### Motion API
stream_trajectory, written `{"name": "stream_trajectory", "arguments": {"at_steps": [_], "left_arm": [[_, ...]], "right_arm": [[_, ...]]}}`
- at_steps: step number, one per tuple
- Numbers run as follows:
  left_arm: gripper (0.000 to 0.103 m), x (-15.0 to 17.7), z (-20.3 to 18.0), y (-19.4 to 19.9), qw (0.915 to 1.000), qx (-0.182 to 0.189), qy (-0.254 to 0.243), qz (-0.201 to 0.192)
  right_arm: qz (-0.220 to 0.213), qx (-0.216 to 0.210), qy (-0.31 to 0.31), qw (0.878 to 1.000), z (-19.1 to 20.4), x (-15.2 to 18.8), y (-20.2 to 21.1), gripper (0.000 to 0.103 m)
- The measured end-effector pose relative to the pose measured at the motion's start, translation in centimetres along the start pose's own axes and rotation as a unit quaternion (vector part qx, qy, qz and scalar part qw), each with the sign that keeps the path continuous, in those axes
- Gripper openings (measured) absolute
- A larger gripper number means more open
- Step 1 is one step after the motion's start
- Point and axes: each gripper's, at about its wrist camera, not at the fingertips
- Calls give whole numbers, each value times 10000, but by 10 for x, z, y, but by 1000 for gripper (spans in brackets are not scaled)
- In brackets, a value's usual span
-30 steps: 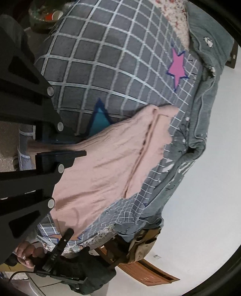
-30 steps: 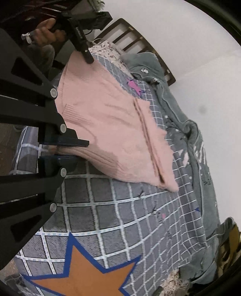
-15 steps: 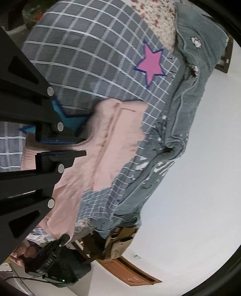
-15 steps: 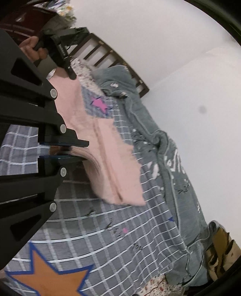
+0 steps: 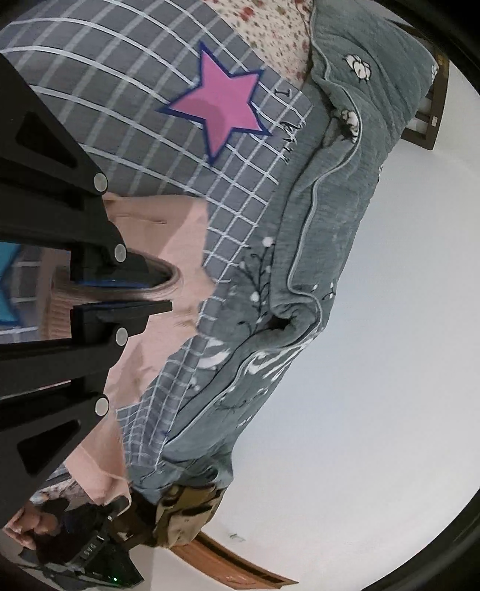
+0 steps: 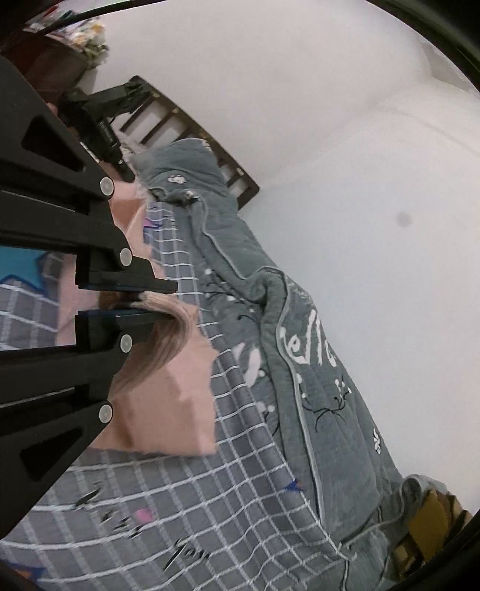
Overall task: Fold small clothes
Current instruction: 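Carry the held end over the strip toward its other end with both grippers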
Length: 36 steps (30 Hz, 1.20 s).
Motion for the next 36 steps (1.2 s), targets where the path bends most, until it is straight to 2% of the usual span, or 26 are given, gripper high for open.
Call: {"name": "stream_trajectory", "arguments": {"at_steps": [6, 11, 14, 15, 18, 19, 21, 23, 28, 30, 31, 35, 36], "left_arm": [[6, -15, 14, -57, 9999, -134, -34, 97], [7, -21, 35, -107, 9991, -195, 70, 363], [7, -24, 45, -133, 9985, -54, 79, 532], [9, -25, 47, -141, 9982, -40, 57, 600], [11, -27, 52, -155, 9964, -130, 66, 836], [20, -26, 54, -158, 9959, -181, 97, 877], [33, -24, 57, -159, 9963, -338, 118, 779], [39, -24, 60, -156, 9968, -380, 91, 694], [41, -19, 64, -148, 9966, -387, 119, 711], [41, -13, 62, -143, 9960, -462, 25, 766], [41, -10, 60, -141, 9957, -492, -27, 784], [43, 8, 53, -130, 9946, -549, -223, 857], [47, 13, 52, -127, 9943, -534, -259, 889]], "right_arm": [[159, 139, 34, 9998, -14, -22, -61, 7], [351, 378, 54, 9987, -36, -29, -115, 7], [471, 635, -9, 9969, -54, -31, -145, 7], [505, 747, -46, 9959, -60, -32, -153, 8], [672, 1210, -22, 9904, -75, -32, -181, 23], [711, 1280, 41, 9892, -77, -30, -186, 25], [756, 1429, 234, 9866, -78, -26, -189, 25], [801, 1566, 463, 9833, -75, -20, -188, 26], [970, 1794, 917, 9747, -68, -6, -168, 28], [962, 1879, 1078, 9715, -67, 3, -153, 33], [965, 1890, 1117, 9708, -68, 7, -147, 37], [930, 1944, 1094, 9703, -77, 24, -120, 40], [938, 1963, 1062, 9702, -80, 27, -115, 41]]}}
Point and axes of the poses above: each gripper's, at about its wrist camera, not at the fingertips, and y roughly against the way its jaws point, z to its left, x to its underside, and after that the axes turned 4 degrees about -y, right-handed
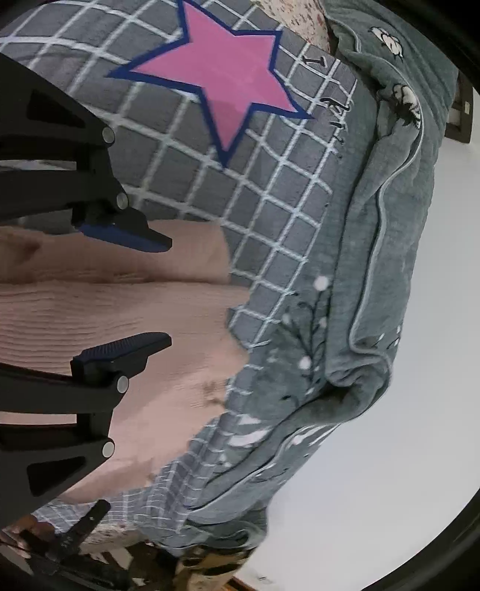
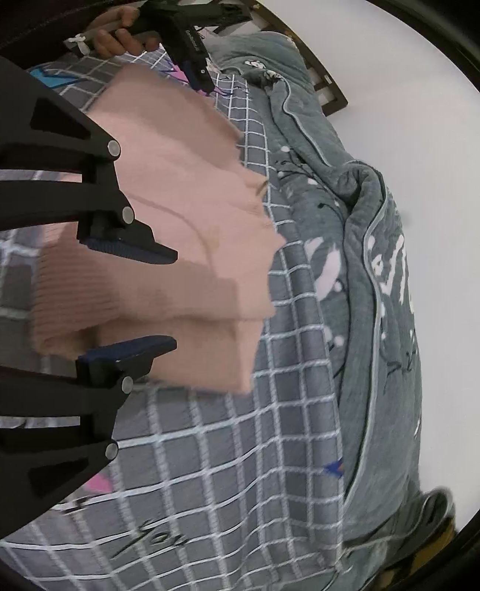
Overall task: Fold small clothes
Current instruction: 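Carry the held end over the strip toward its other end with both grippers, then lower the folded end onto the sweater and hold it with both grippers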
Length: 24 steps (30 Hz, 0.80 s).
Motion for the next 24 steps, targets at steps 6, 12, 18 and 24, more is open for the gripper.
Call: {"name": "stream_trajectory", "arguments": {"at_steps": [6, 12, 18, 24], "left_arm": [[58, 43, -9, 22, 9995, 124, -291, 93], [59, 69, -3, 30, 9995, 144, -164, 245], [59, 73, 2, 27, 9994, 106, -162, 304], [60, 70, 11, 23, 9994, -61, -184, 291]], "right_arm": [[164, 16, -230, 9996, -12, 28, 11, 45], [367, 95, -541, 9978, -25, 43, 5, 47], [423, 256, -376, 9981, -19, 46, -2, 48], [469, 226, -326, 9981, -19, 46, -8, 49]]}}
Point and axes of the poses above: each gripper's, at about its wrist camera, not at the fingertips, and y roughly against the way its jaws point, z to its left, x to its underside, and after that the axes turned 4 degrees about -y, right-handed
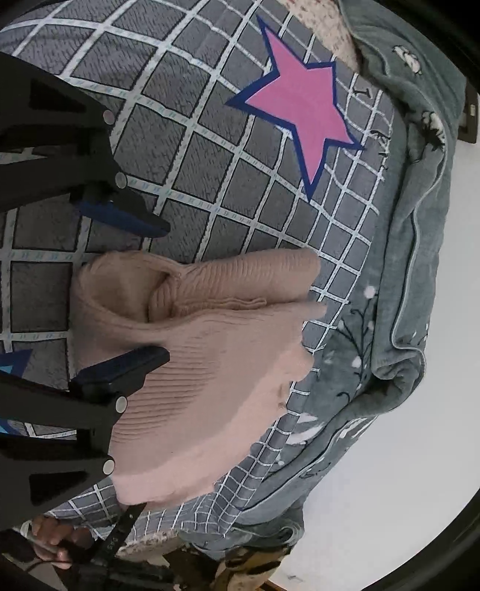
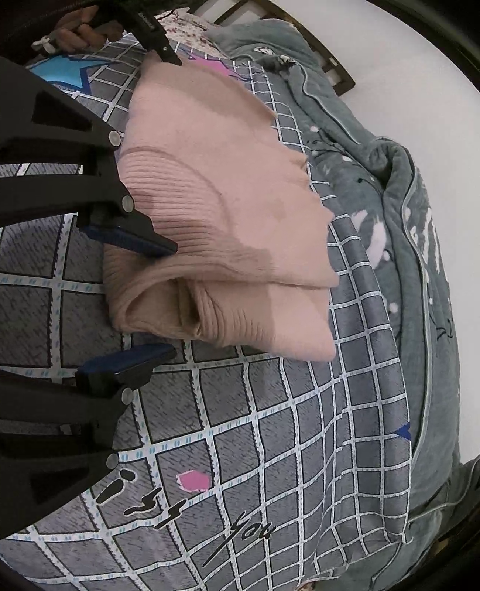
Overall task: Fold small clothes
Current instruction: 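Lower the folded end onto the sweater and hold it with both grippers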
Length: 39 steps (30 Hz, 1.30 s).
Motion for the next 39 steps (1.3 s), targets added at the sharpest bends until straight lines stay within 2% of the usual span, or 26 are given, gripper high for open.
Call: {"name": "stream_trajectory", "arguments": {"at_steps": [7, 12, 17, 21, 24, 25, 28, 32, 39], "left_arm": [[60, 3, -1, -2, 9998, 149, -107, 82], [59, 8, -2, 0, 9992, 263, -245, 150], [57, 10, -4, 1, 9994, 252, -210, 136], [49, 11, -4, 2, 9994, 260, -177, 124], [29, 12, -3, 2, 9994, 313, -133, 94], [25, 12, -2, 1, 9992, 382, -73, 98], [20, 10, -1, 1, 9989, 461, 33, 74], [18, 9, 0, 3, 9985, 511, 187, 4], [17, 10, -7, 10, 9993, 343, 39, -138]], "right_arm": [[22, 185, 202, 9996, 8, 1, -4, 49], [79, 146, 194, 9997, 6, 2, -3, 49], [28, 239, 265, 9994, 9, 4, -3, 49], [6, 217, 237, 9995, 9, 4, -3, 49], [5, 192, 285, 9994, 10, 4, -3, 42], [12, 151, 307, 9994, 10, 4, -3, 32], [30, -2, 302, 9995, 11, 5, -3, 15], [-132, -123, 170, 9997, 8, 4, 4, 11], [-260, -279, 52, 9993, 7, 5, 18, 10]]}}
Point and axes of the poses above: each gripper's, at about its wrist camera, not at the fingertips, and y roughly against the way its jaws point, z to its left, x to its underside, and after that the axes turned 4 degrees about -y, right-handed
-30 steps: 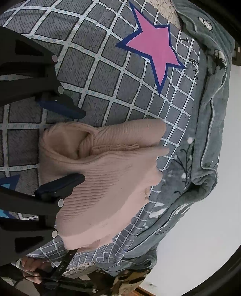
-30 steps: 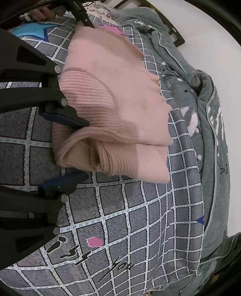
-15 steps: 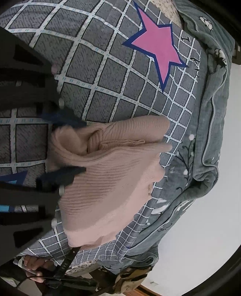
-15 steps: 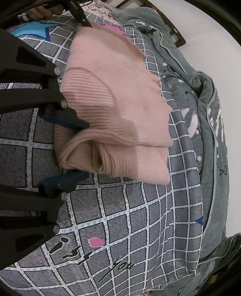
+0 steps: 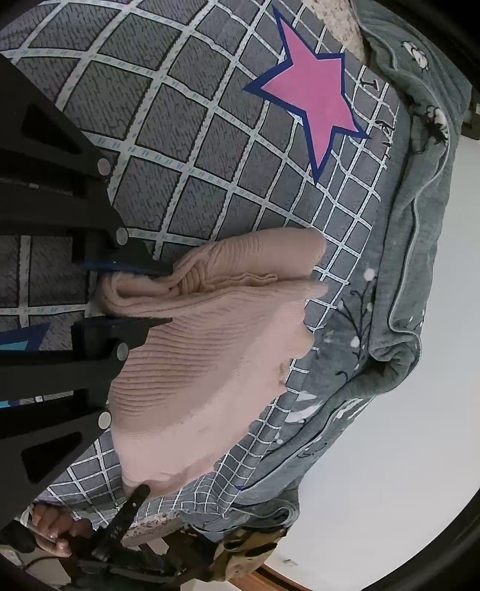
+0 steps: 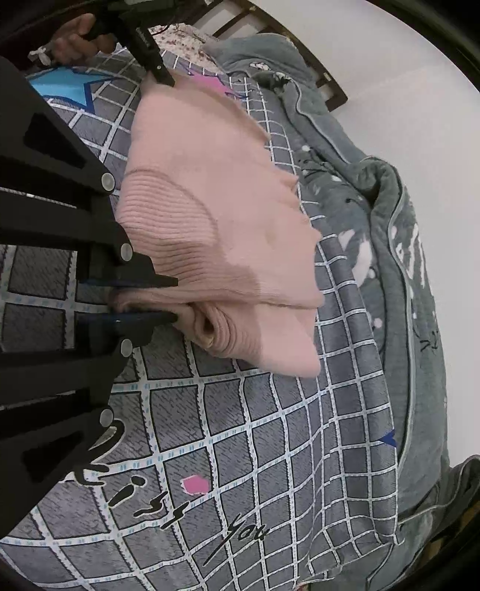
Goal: Fold small clothes
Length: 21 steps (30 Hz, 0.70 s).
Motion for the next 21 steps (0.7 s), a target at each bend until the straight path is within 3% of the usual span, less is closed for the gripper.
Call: {"name": "stream_trajectory", "arguments": {"at_steps": [8, 21], "left_arm": [[16, 15, -2, 27, 9998, 98, -154, -97], [16, 85, -5, 92, 9987, 377, -266, -206]], "right_arm": [[-229, -97, 104, 9996, 9, 14, 33, 10], [-170, -34, 18, 9998, 2, 91, 106, 10]]}}
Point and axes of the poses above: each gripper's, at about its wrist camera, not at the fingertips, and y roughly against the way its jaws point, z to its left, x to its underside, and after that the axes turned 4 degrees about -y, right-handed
